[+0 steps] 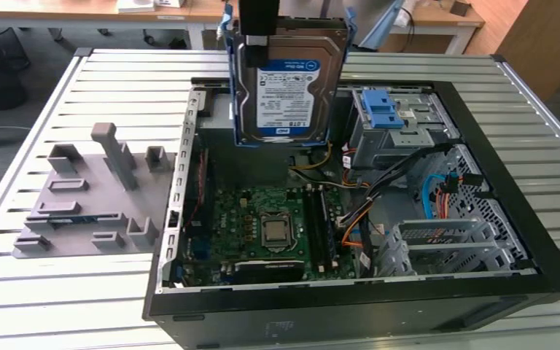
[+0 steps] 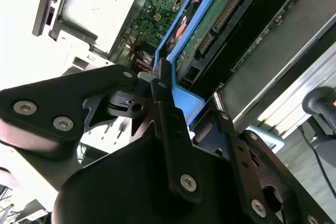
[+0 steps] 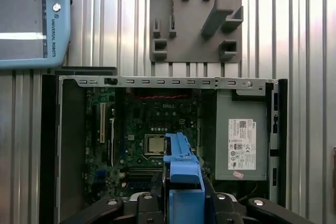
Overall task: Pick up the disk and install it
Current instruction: 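Pick up the disk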
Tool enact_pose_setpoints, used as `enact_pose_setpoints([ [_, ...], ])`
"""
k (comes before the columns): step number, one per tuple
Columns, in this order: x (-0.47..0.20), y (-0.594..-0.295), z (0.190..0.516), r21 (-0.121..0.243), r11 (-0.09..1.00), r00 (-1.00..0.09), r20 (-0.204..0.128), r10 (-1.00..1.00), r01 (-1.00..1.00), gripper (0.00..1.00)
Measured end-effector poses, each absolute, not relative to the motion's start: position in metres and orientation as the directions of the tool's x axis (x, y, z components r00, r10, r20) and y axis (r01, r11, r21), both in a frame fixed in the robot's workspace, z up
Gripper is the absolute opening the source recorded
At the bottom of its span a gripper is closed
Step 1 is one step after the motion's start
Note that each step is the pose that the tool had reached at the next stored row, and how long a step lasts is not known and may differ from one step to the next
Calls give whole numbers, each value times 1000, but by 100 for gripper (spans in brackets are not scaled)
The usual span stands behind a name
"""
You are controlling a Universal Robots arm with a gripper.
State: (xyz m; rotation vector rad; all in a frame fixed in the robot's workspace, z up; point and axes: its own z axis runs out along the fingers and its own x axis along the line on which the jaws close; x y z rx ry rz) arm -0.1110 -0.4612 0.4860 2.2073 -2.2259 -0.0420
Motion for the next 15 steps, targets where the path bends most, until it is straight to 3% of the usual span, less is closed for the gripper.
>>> enact_pose_setpoints([
  [15,-78,-461,486,24,8,-9,-14,-1000,-1000,36],
])
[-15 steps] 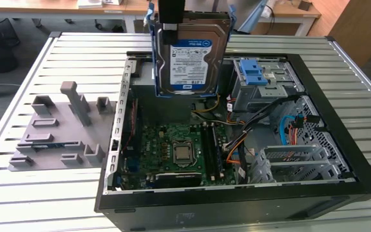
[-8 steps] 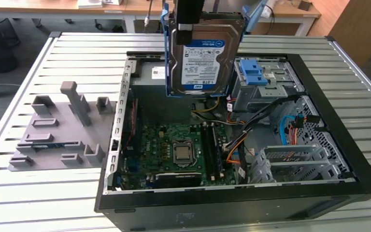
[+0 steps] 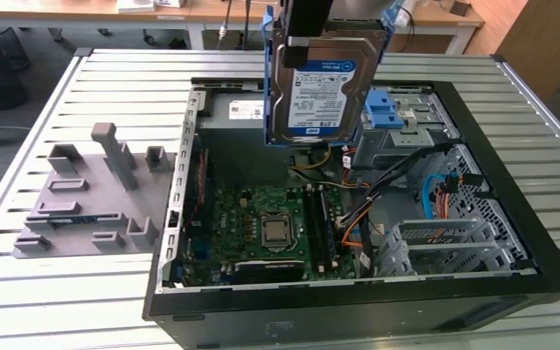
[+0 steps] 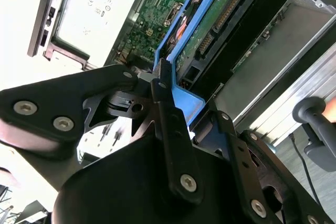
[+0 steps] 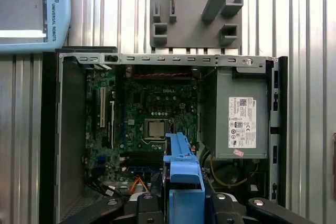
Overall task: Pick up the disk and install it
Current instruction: 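Pick up the disk, then insert the disk into the insertion slot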
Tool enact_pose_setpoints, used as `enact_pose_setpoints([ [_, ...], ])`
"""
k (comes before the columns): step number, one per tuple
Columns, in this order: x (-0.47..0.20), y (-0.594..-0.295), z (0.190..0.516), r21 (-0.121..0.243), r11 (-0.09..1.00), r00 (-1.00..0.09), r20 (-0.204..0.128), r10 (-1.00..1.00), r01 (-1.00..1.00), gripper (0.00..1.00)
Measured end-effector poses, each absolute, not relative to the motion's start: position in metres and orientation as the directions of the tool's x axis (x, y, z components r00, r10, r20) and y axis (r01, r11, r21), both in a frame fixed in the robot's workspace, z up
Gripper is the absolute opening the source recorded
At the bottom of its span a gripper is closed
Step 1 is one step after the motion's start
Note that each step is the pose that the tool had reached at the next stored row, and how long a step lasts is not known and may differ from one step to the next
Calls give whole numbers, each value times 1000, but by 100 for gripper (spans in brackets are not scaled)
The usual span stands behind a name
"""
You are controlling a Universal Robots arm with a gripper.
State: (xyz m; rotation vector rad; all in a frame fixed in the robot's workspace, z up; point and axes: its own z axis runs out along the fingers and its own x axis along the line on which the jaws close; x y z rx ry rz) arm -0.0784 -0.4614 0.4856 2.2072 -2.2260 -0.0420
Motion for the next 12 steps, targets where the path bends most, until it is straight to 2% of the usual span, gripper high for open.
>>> enact_pose_setpoints([
  [12,-77,-462,486,24,8,-9,-14,-1000,-1000,36],
])
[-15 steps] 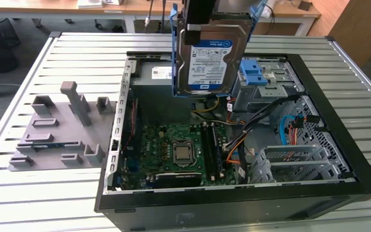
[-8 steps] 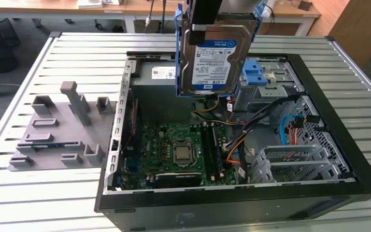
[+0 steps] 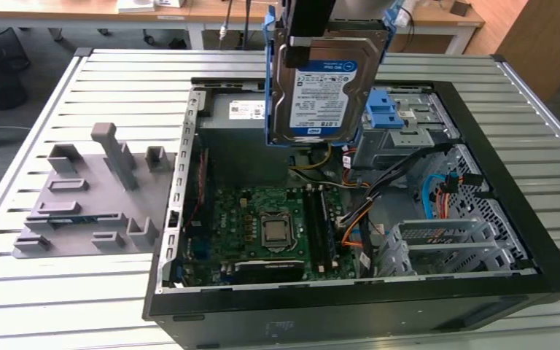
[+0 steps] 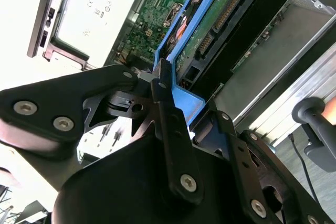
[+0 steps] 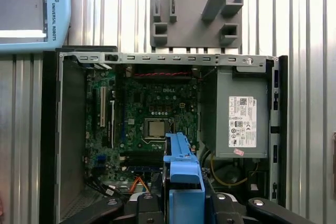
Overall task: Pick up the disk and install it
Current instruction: 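Insert the disk into the insertion slot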
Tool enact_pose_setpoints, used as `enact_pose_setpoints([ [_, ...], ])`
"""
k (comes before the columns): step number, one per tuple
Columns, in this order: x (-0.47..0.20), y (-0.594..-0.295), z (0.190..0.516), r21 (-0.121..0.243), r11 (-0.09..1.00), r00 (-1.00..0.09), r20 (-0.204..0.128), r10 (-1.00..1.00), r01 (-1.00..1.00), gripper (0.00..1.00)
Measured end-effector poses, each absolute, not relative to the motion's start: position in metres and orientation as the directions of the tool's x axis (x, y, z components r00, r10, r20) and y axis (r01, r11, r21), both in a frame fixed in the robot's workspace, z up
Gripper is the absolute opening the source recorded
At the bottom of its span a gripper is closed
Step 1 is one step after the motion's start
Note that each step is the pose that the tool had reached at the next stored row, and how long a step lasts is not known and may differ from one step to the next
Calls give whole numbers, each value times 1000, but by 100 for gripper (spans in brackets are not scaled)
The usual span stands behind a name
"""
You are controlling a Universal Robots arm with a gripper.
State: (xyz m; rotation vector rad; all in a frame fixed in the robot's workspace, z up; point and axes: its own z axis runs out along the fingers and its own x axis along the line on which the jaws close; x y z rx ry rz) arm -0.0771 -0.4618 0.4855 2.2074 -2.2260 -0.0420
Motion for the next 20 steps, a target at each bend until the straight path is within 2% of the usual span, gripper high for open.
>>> enact_pose_setpoints([
  [20,-67,-484,485,24,8,-9,-14,-1000,-1000,36],
])
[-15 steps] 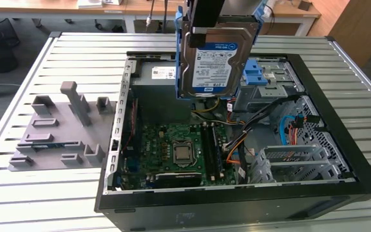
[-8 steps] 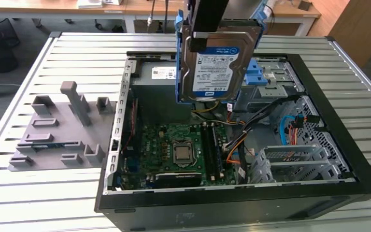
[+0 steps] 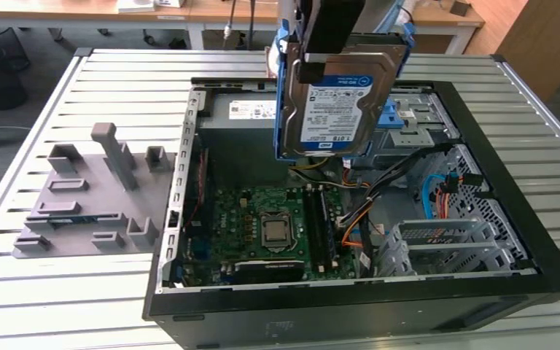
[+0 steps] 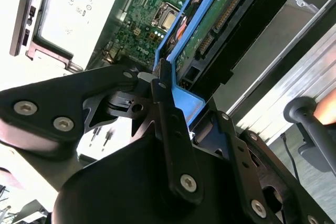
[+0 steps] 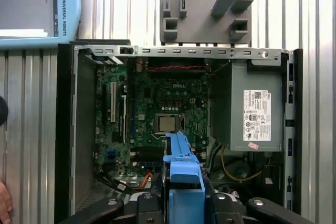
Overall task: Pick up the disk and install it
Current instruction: 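Insert the disk into the insertion slot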
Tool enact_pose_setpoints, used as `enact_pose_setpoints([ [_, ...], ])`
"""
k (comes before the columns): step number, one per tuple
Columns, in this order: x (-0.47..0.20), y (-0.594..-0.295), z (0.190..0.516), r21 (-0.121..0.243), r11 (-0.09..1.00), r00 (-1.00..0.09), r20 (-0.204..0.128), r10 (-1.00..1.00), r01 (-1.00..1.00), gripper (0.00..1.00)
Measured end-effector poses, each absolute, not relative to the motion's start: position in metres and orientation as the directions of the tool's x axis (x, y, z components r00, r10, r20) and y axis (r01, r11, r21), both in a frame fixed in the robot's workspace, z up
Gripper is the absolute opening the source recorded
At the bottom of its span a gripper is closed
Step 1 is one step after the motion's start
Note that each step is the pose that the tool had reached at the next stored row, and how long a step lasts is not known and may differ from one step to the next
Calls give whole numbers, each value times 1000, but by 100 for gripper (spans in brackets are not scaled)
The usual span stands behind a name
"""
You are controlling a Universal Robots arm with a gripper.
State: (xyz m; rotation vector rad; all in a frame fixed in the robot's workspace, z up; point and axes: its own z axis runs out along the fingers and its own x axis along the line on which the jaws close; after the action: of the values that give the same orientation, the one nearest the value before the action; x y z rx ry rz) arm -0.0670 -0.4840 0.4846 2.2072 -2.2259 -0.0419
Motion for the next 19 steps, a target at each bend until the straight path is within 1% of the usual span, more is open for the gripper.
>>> enact_pose_setpoints([
  [9,-66,-494,483,24,8,-9,-14,-1000,-1000,36],
  [19,-58,-498,481,22,8,-9,-14,-1000,-1000,36],
])
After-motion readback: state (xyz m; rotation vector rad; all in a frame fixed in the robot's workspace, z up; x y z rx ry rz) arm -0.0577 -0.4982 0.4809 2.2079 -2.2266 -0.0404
